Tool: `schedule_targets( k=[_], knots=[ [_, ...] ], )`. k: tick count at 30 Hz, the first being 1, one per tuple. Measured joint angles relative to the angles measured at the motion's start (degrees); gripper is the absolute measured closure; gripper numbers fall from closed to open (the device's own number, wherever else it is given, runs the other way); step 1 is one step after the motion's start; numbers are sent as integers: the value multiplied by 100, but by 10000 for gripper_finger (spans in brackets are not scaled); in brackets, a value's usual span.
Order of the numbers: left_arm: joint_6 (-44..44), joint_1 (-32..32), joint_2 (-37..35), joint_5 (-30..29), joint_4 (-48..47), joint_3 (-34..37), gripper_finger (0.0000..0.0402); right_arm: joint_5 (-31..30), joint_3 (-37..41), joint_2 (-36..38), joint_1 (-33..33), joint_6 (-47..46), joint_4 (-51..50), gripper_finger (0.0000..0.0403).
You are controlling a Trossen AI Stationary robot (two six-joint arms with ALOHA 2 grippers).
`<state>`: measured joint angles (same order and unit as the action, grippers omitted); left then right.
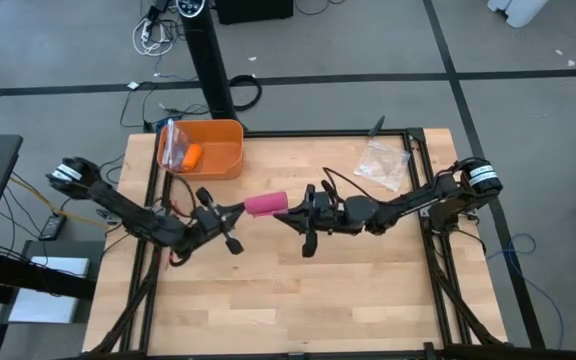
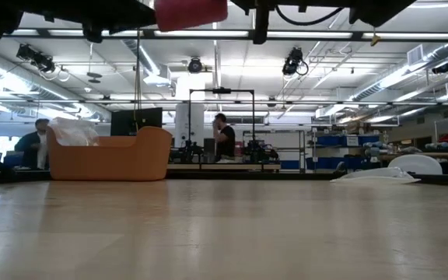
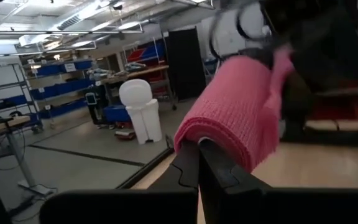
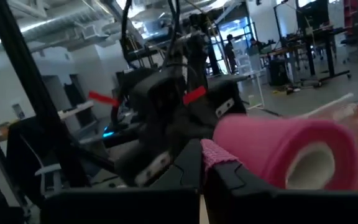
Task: Roll bandage
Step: Roll the pink bandage
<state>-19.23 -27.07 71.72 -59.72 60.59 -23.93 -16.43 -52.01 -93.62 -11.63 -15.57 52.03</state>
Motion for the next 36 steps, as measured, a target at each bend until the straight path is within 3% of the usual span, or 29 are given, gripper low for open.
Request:
schedule_targets(
  k=[12, 19, 24, 36],
  knots=[
    [171, -285, 646, 442, 49, -184, 401, -393, -119, 17, 229, -968, -1261, 343],
    [1991, -389, 621, 546, 33, -244, 401, -348, -118, 7, 12, -1180, -1705, 285],
    [3151, -385, 633, 543, -571, -244, 401, -375, -118, 7, -154, -1312, -1947, 256],
    [5036, -380, 803, 839, -1832, -246, 401, -193, -116, 6, -489, -2307, -3406, 246]
  ],
)
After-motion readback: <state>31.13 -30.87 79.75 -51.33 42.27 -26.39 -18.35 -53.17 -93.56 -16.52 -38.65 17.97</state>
